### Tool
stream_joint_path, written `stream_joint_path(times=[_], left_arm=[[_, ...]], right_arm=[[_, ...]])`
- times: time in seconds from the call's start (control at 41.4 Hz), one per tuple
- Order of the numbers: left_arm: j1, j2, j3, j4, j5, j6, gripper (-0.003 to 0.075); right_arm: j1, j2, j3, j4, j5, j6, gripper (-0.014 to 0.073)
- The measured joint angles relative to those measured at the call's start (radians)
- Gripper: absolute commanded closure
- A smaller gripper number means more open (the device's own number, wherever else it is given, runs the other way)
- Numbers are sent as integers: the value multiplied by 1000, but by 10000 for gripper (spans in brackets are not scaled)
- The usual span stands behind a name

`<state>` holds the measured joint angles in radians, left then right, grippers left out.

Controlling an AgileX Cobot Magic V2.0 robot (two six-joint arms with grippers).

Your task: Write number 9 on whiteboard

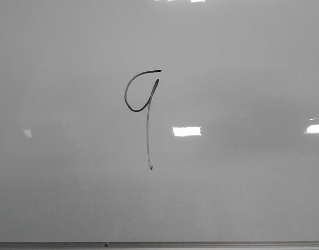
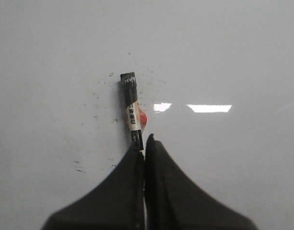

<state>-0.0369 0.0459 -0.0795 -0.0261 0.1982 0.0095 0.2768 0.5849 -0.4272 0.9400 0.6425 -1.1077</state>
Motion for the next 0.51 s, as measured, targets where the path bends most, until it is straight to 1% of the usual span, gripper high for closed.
stream_joint_path(times=[0.169,0.314,0.508], left_arm=[[30,-51,85,1,-8,-2,739],[69,-51,87,1,-18,-2,739],[73,-51,87,1,-22,-2,739]], right_arm=[[0,0,0,0,0,0,664],[0,0,0,0,2,0,664],[0,0,0,0,2,0,664]])
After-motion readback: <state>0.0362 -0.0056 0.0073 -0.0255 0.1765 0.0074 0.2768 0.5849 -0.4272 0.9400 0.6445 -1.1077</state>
